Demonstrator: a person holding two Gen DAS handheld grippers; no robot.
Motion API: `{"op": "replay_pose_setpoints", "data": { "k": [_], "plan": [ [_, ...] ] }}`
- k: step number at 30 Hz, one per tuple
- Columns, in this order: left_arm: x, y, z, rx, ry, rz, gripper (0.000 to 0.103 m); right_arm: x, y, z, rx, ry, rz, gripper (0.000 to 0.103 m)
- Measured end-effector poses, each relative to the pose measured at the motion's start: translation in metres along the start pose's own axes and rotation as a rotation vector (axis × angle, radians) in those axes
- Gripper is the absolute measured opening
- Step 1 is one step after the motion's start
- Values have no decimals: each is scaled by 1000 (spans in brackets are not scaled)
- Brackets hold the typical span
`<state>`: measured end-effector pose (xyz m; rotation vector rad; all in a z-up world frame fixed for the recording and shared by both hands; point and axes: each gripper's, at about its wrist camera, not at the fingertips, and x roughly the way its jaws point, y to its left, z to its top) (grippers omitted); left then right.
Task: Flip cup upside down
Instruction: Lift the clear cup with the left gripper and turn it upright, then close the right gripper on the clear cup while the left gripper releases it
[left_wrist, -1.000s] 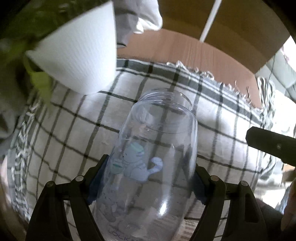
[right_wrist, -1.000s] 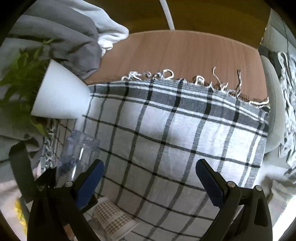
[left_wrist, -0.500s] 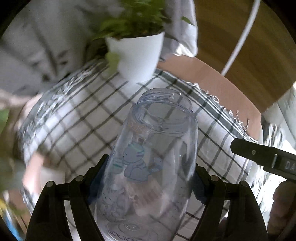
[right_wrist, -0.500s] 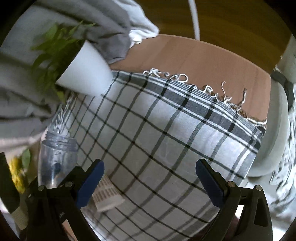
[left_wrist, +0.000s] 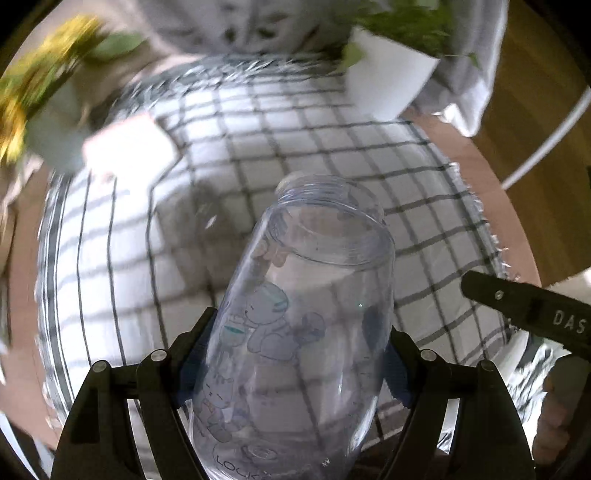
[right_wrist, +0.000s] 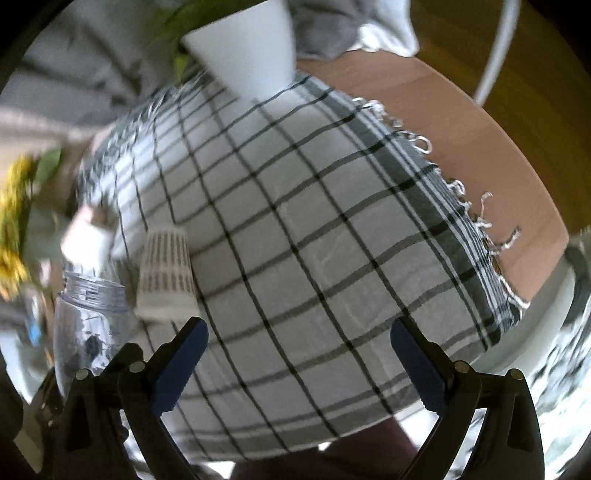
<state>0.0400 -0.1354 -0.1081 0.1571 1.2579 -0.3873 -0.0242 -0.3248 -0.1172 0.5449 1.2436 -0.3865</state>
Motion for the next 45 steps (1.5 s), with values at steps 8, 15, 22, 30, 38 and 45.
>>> {"op": "replay_pose_setpoints", "data": {
  "k": [8,15,22,30,38,45],
  "plan": [
    [29,22,-43,-214,48,40,79,17,18,-13,-208,47,-66,100],
    [51,30,-63,-368,63,0,79,29,23,-26,-308,87,-120,100],
    [61,29,-70,-416,60,-4,79,36,16,-37,-339,113,-147,100],
    [64,24,-68,-388,79,11,80,39,11,-42,-338,123,-148,100],
    [59,20,-63,-361,63,29,88,39,15,-44,-347,111,-155,100],
    [35,18,-61,-297,41,87,88,28,18,-48,-334,99,-160,100]
  ]
}}
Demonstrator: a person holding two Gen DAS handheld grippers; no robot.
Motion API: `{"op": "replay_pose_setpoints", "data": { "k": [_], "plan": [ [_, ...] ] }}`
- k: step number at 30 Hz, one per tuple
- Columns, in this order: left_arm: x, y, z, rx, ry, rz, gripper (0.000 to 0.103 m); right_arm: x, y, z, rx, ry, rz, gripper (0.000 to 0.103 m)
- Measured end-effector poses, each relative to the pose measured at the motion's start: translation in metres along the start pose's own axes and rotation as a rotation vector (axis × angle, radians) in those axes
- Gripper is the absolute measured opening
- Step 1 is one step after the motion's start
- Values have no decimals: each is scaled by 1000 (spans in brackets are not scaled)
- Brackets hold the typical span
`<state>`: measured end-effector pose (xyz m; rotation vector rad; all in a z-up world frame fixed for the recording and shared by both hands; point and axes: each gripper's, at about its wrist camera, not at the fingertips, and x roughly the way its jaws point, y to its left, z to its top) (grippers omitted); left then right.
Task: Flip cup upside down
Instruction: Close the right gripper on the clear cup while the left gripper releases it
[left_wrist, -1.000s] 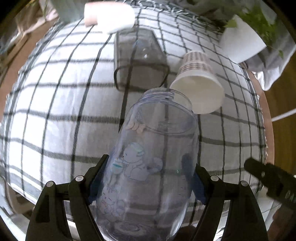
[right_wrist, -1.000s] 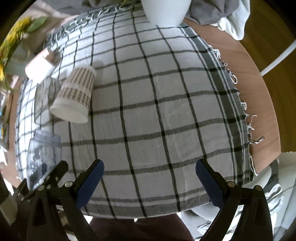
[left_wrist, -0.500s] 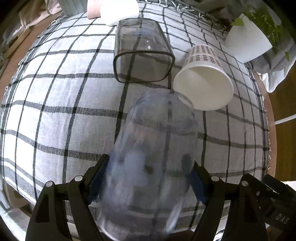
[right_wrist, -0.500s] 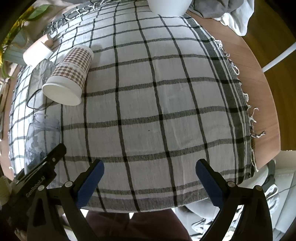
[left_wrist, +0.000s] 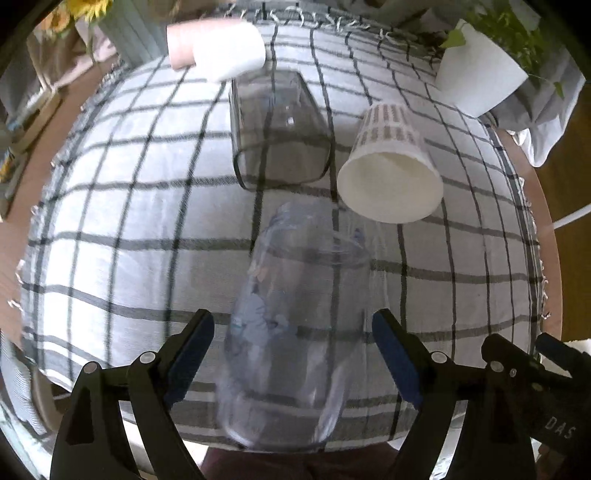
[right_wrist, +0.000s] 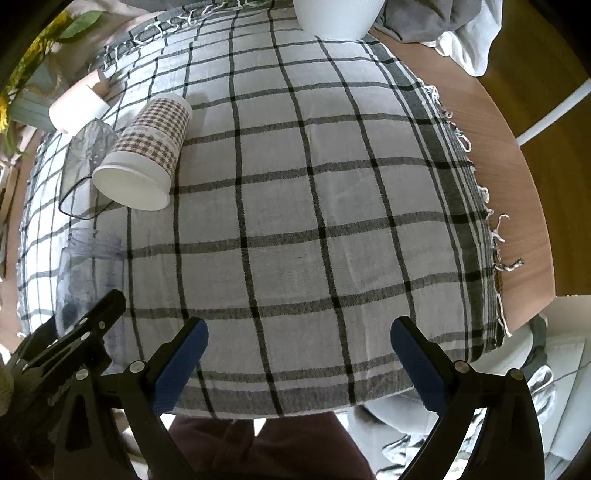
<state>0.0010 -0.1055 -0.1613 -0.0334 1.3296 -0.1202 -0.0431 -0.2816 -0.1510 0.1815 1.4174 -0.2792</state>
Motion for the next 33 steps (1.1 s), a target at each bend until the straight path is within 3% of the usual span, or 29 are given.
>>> {"op": "replay_pose_setpoints", "data": {
  "k": [8,12,22,28,33],
  "plan": [
    [-42,12,2,48,-78,2,93,-27,8,-4,16,-38,32,100],
    [-56,30,-4,62,-111,45,94,-36,17,-9,25,-54,54,100],
    [-64,88,-20,45,-127,117,97,-40,71,-29,-35,-59,84,100],
    [-70,114,-27,94,-151,179,97,-42,103,-41,-48,-62,111,100],
    [-64,133,-30,111,-129,179,97,-36,124,-48,-60,-49,139,100]
  ]
}}
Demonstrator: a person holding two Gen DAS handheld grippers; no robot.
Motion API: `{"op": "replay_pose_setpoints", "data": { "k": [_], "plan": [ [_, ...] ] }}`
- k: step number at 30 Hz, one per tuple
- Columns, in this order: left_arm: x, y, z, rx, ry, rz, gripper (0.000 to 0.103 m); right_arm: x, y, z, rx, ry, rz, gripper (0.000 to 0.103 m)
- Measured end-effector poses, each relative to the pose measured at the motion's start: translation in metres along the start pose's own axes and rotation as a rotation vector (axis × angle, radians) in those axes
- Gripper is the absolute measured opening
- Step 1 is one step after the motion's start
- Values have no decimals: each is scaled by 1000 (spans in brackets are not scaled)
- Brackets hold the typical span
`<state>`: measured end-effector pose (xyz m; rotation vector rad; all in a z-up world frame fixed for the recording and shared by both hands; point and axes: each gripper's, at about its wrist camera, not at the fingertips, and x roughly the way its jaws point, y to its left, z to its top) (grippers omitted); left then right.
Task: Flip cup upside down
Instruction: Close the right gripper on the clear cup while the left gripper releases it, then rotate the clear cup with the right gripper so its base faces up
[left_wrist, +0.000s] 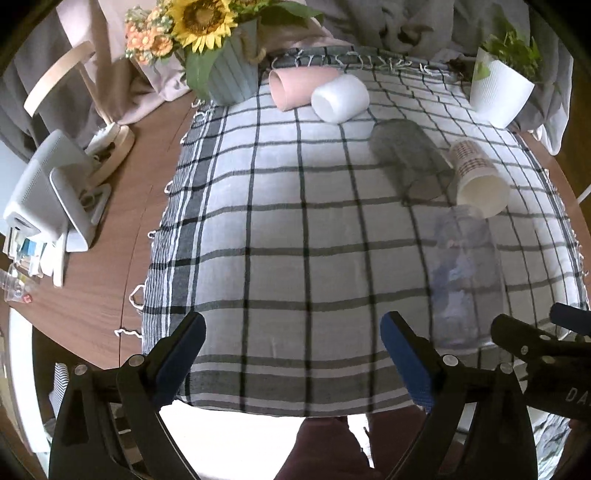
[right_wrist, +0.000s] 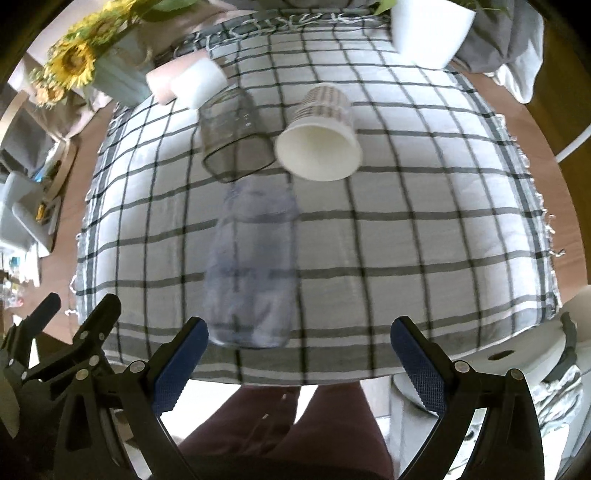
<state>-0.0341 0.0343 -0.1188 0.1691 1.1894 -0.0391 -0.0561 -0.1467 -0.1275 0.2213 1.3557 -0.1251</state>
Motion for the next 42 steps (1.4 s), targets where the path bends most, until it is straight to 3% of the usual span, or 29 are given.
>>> {"op": "replay_pose_setpoints", "data": {
  "k": [6,16,24,31,42],
  "plan": [
    [15,12,-4,9,35,-11,97,20,20,-3,0,33,37,99],
    [32,17,-6,18,64,-29,97,50,29,-1,36,59,37,88],
    [38,17,-3,18,68,-49,97,61,28,3,63,72,42,72],
    [37,14,-1,34,63,-61,97,56,27,0,63,60,46,71],
    [29,7,9,41,28,-103,97,14,15,-1,65,-19,18,71]
  ]
}}
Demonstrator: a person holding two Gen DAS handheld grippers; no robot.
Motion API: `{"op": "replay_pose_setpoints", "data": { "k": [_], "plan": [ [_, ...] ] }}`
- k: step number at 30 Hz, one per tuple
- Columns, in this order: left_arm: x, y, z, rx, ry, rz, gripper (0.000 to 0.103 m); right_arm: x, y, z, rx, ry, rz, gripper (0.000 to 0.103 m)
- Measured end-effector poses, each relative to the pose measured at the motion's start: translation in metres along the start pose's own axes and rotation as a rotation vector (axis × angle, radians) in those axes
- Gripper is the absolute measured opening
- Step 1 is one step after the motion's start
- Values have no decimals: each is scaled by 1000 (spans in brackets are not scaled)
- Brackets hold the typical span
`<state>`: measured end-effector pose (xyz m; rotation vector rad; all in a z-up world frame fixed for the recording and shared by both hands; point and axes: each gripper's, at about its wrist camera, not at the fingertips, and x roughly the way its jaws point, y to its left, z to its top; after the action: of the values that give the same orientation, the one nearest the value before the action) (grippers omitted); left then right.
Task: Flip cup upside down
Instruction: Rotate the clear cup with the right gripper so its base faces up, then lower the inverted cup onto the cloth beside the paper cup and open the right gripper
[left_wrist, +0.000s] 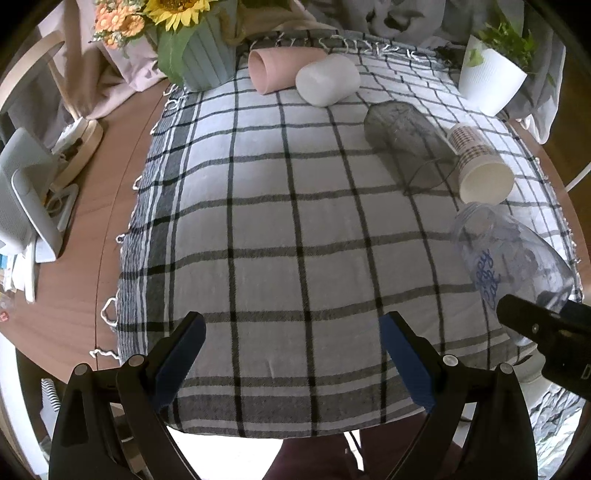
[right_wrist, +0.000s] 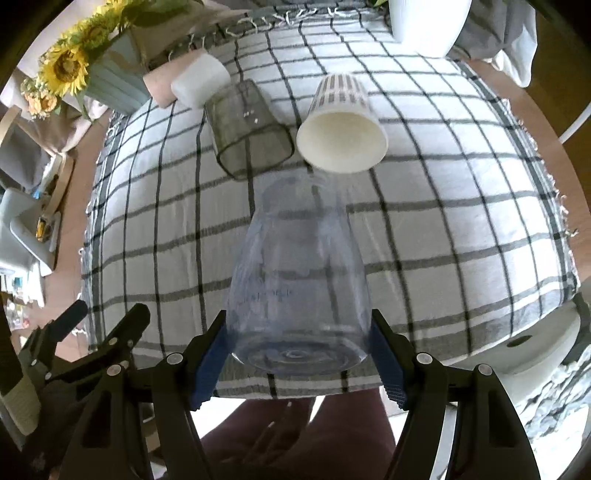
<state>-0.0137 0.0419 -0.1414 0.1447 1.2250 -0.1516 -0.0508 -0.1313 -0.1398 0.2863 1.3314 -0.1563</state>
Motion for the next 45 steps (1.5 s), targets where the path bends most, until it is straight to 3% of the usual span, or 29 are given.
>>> {"op": "replay_pose_setpoints", "data": {
  "k": [19,36,45],
  "plan": [
    [-14,6,26,-42,-80,-2,97,-14,-6,44,24,-66,1,71],
    [-11,4,36,-52,-82,0,97,-7,2,77,-3,-111,-23,71],
    [-10,6,39,-51,-86,-3,97,-6,3,78,1,-117,-28,71]
  ]
}}
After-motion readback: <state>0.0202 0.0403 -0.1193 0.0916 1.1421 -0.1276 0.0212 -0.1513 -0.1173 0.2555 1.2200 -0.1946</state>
